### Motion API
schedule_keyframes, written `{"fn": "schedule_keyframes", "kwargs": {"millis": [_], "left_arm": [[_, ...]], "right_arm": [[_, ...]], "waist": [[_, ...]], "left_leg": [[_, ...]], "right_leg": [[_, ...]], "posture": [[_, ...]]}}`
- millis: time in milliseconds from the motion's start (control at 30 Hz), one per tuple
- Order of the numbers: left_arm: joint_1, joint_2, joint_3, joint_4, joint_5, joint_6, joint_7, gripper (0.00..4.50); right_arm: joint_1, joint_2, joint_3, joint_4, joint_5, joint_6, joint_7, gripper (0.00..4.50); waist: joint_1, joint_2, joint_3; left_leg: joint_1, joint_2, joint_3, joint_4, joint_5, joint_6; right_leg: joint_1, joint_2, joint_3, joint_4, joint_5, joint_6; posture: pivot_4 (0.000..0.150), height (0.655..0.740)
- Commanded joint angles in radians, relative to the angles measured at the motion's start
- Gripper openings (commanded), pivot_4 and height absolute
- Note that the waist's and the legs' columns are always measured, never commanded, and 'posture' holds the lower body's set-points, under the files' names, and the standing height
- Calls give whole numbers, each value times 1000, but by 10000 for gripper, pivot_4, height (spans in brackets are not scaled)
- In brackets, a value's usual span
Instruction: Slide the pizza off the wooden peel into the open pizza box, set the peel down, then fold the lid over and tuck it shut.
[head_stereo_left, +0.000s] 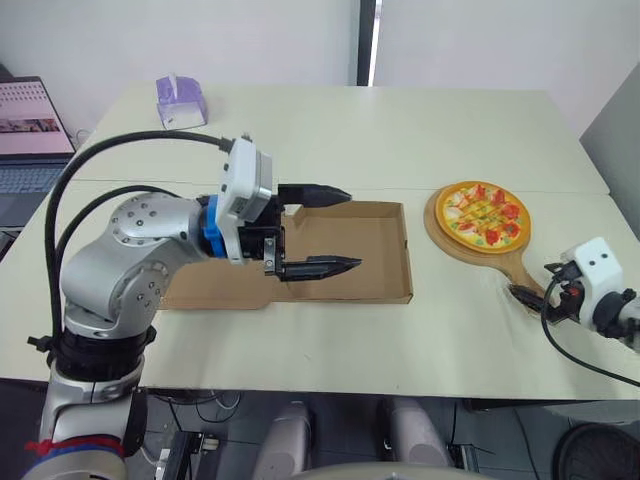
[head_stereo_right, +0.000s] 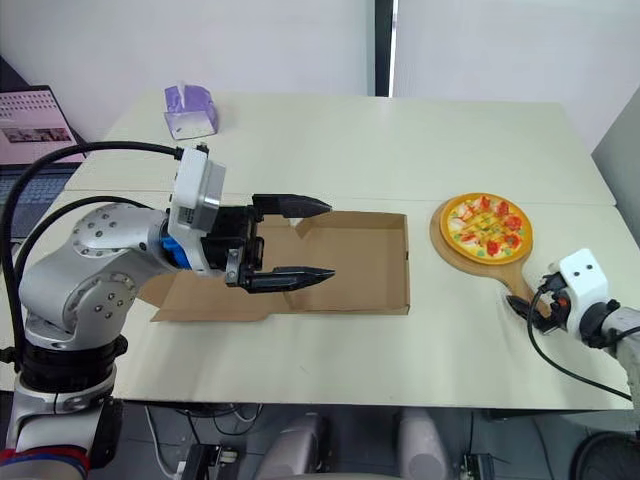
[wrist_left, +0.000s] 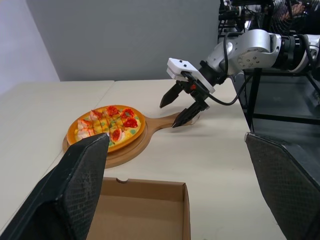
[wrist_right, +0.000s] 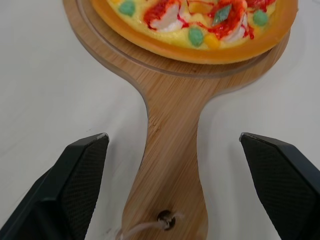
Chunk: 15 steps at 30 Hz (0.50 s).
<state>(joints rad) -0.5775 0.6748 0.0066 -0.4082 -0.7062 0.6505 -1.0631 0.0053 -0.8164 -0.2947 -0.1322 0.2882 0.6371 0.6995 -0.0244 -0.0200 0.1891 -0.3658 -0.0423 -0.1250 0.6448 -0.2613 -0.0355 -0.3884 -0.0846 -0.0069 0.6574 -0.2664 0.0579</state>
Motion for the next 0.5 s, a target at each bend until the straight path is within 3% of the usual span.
{"fn": "schedule_keyframes", "kwargs": {"millis": [33, 267, 367, 500], "left_arm": [[-10, 3, 20, -63, -58, 31, 20, 44866], [-15, 0, 6, -82, -99, 69, 28, 44866], [-21, 5, -3, -80, -109, 73, 15, 45000], [-45, 0, -4, -56, -122, 81, 4, 45000]], "right_arm": [[-36, 16, 23, 27, -11, -32, -6, 45000], [-74, 39, 66, 121, -38, -95, -14, 45000], [-99, 49, 63, 153, -33, -103, -28, 38959], [-93, 52, 73, 168, -30, -115, -16, 24804]], "waist": [[0, 0, 0], [-2, 0, 0], [-3, 0, 0], [-1, 0, 0]], "left_leg": [[0, 0, 0, 0, 0, 0], [1, 0, 1, 0, 0, 0], [1, 0, 1, 1, 0, 0], [1, 0, 1, 1, 0, 0]], "right_leg": [[0, 0, 0, 0, 0, 0], [1, 1, 1, 0, -1, 3], [1, 1, 1, 0, -1, 3], [1, 1, 0, 0, 0, 2]], "posture": [[1500, 7400], [1500, 7400], [1500, 7400], [1500, 7400]]}}
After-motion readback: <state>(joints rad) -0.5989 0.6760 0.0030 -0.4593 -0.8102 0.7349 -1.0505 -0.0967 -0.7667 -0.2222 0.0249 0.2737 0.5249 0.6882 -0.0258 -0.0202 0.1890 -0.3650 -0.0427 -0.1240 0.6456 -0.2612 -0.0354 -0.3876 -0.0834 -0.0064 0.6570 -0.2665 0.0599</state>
